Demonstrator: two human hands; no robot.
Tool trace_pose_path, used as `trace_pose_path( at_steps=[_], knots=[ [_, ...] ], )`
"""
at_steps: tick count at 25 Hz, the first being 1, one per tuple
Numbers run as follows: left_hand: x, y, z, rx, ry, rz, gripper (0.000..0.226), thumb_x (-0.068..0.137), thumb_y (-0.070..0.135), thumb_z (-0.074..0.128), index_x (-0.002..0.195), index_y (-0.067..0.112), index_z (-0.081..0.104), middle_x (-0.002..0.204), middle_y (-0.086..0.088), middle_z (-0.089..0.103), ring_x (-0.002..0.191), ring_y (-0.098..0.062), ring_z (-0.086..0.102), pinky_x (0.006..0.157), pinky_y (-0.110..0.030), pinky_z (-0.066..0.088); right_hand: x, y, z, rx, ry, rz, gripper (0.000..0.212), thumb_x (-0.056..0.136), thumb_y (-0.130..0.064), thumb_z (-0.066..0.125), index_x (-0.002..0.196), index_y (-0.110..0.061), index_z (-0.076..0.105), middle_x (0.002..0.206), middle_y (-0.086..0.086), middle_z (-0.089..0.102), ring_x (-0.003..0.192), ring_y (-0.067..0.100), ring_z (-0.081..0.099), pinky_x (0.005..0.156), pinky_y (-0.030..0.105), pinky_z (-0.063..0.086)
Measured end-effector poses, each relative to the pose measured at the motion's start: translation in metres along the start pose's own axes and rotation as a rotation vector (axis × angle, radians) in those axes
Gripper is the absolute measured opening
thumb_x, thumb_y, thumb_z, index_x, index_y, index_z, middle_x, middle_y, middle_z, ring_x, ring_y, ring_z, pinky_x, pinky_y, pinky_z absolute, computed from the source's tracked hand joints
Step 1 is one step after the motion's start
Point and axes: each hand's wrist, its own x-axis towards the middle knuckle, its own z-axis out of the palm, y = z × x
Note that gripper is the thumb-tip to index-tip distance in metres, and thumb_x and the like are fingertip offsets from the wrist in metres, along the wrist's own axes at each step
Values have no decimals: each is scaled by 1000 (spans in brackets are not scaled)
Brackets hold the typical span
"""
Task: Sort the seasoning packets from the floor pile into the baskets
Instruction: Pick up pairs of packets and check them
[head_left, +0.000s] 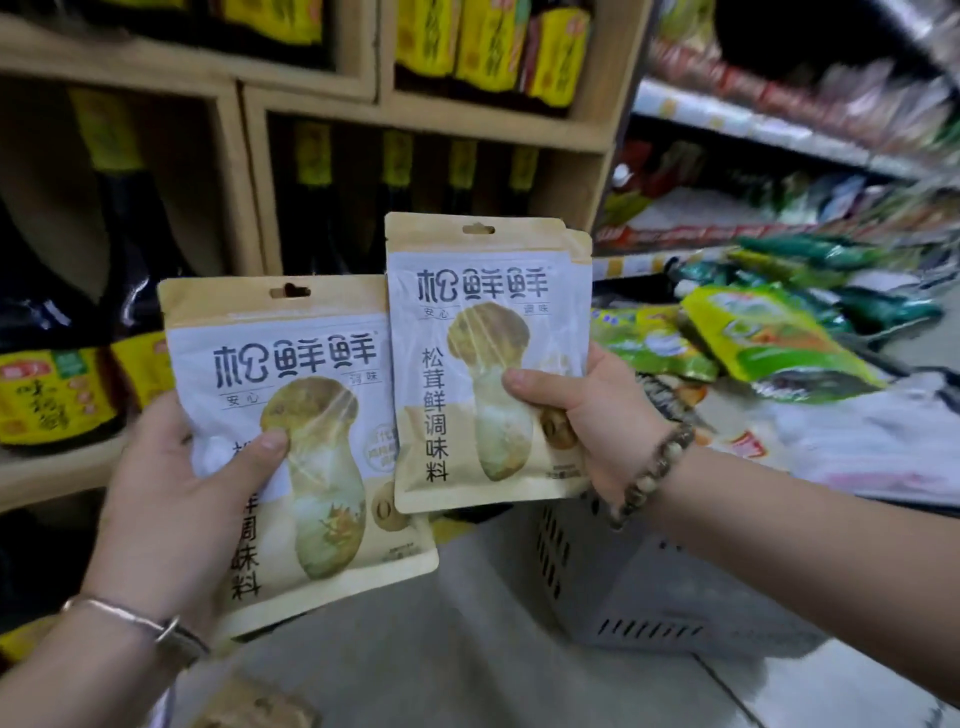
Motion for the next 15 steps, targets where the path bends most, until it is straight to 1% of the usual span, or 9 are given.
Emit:
trace_pose_path(
  at_steps=[2, 4, 6, 8, 9, 11, 13, 15],
  knots=[
    [12, 13, 30, -46, -52, 14, 28, 83, 8, 65, 96, 33, 61, 94, 14, 71, 89, -16, 69, 75, -45, 53, 4, -24, -26, -29, 30, -61, 27, 76, 2, 68, 92, -20, 65, 85, 2, 74, 76, 19, 71, 61, 30, 57],
    [23, 26, 64, -93, -98, 18, 28, 82, 8, 67, 97, 30, 61, 97, 8, 71, 91, -22, 68, 81, -51, 53, 6, -46, -57, -56, 60, -112, 26, 78, 1, 67, 96, -18, 64, 82, 0, 73, 70, 15, 70, 54, 24, 53],
    [29, 39, 103, -105, -147, 40, 30, 81, 7, 68, 95, 33, 60, 95, 9, 71, 90, -20, 68, 80, -49, 53, 6, -61, -90, -96, 110, -143, 28, 77, 1, 67, 100, -15, 63, 82, 0, 74, 69, 16, 71, 54, 25, 53],
    [28, 52, 146, -119, -201, 58, 33, 80, 5, 68, 93, 34, 58, 94, 10, 70, 90, -19, 67, 78, -45, 54, 4, -71, -127, -131, 177, -154, 32, 77, 1, 67, 104, -15, 62, 90, 3, 74, 78, 21, 71, 59, 30, 56],
    [26, 57, 170, -140, -227, 55, 33, 80, 3, 67, 93, 33, 57, 95, 8, 69, 91, -19, 67, 80, -46, 54, 2, -76, -147, -139, 219, -157, 33, 77, 1, 66, 105, -16, 62, 92, 4, 74, 80, 23, 71, 60, 32, 56],
    [21, 67, 215, -159, -261, 46, 34, 81, 1, 66, 92, 31, 54, 98, 5, 67, 94, -21, 65, 85, -49, 52, -1, -85, -187, -136, 309, -164, 32, 78, 3, 64, 104, -17, 62, 90, 3, 74, 78, 22, 71, 58, 31, 56],
    [16, 77, 259, -152, -294, 61, 34, 81, 2, 66, 98, 27, 52, 99, 3, 63, 98, -24, 61, 89, -47, 50, -3, -96, -228, -135, 396, -165, 33, 79, 3, 63, 107, -15, 62, 89, 4, 74, 75, 21, 71, 56, 29, 55],
    [8, 89, 302, -126, -335, 61, 37, 82, 4, 66, 106, 24, 47, 97, 6, 59, 97, -23, 59, 86, -40, 49, -6, -108, -267, -160, 446, -137, 34, 80, 1, 63, 111, -15, 60, 92, 7, 72, 74, 23, 70, 57, 32, 56]
  ],
)
